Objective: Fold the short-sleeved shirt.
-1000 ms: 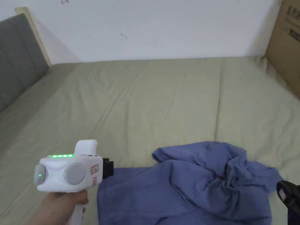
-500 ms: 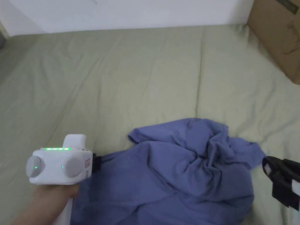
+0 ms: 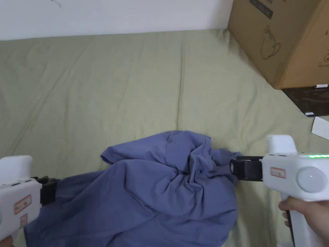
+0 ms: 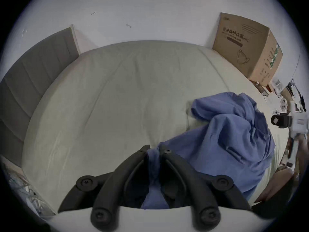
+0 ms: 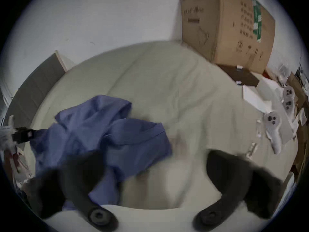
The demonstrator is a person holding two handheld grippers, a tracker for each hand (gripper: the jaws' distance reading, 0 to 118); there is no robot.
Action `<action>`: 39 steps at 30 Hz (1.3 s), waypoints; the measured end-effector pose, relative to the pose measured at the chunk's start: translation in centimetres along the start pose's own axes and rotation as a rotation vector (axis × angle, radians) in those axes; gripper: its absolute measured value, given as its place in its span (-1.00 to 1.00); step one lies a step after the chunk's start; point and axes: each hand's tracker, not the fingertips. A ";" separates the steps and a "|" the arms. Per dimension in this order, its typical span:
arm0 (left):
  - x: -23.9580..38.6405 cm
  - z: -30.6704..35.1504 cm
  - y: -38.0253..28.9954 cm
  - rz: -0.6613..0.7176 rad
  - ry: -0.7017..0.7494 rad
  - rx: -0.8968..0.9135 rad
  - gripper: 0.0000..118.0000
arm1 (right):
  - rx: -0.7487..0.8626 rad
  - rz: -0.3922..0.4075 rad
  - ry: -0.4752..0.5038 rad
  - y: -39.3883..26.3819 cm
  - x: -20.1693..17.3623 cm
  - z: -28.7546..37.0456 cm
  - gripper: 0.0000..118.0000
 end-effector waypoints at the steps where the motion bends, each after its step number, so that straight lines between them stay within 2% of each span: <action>1: -0.2 0.2 0.0 0.005 0.001 0.008 -0.83 | 0.062 -0.017 -0.022 0.4 0.4 -1.2 0.95; 4: -0.8 0.2 -0.1 0.028 -0.007 0.028 -0.83 | -0.044 -0.034 -0.031 -0.1 -0.2 -5.5 0.93; 6: -1.2 -0.1 -0.3 0.023 0.004 0.019 -0.83 | -0.103 -0.037 0.003 -0.4 -0.7 -6.5 0.87; 7: -1.1 -0.2 -0.2 0.025 0.009 0.015 -0.83 | -0.066 -0.010 -0.054 -0.9 -0.9 -6.4 0.86; 8: -1.4 -0.3 -0.4 0.034 0.011 0.007 -0.83 | -0.020 -0.001 -0.044 -1.3 -1.1 -5.8 0.84; 10: -1.8 0.0 -0.7 0.053 0.005 0.005 -0.83 | 0.001 0.009 -0.040 -1.4 -1.3 -4.6 0.54; 11: -2.4 -0.3 -0.8 0.061 0.003 0.008 -0.83 | 0.025 0.037 -0.060 -1.6 -1.5 -4.0 0.32; 13: -2.4 0.2 -0.8 0.070 0.004 0.020 -0.83 | 0.054 0.044 -0.077 -1.8 -2.1 -3.0 -0.49; 14: -2.3 0.5 -0.7 0.074 0.003 0.022 -0.83 | 0.061 0.032 -0.080 -1.9 -2.2 -2.6 -0.76; 15: -2.2 1.0 -0.5 0.079 -0.004 0.028 -0.83 | 0.072 0.016 -0.098 -2.0 -2.4 -2.1 -0.76; 17: -2.0 2.5 -0.1 0.071 -0.011 0.055 -0.83 | 0.096 -0.038 -0.042 -2.1 -2.2 -0.9 -0.77; 19: -2.0 4.7 0.4 0.056 -0.013 0.097 -0.83 | 0.130 -0.037 -0.058 -2.1 -2.6 1.3 -0.77; 24: -2.9 12.1 2.1 0.067 -0.002 0.220 -0.83 | 0.312 -0.003 -0.009 -1.4 -2.5 10.0 -0.78; 27: -3.6 17.0 3.1 0.067 -0.003 0.295 -0.83 | 0.400 -0.051 0.022 -0.4 -1.2 16.0 -0.78; 30: -4.4 21.1 4.1 0.051 0.050 0.383 -0.83 | 0.467 -0.074 -0.005 0.8 0.1 21.5 -0.78; 32: -5.2 23.0 4.9 0.050 0.083 0.414 -0.83 | 0.515 -0.056 -0.017 1.6 1.0 24.6 -0.78; 36: -7.5 26.3 6.1 0.148 0.046 0.460 -0.83 | 0.593 -0.089 -0.030 2.9 1.4 30.4 -0.78; 39: -7.9 28.2 6.8 0.152 0.037 0.501 -0.83 | 0.642 -0.075 -0.019 3.7 1.3 33.5 -0.78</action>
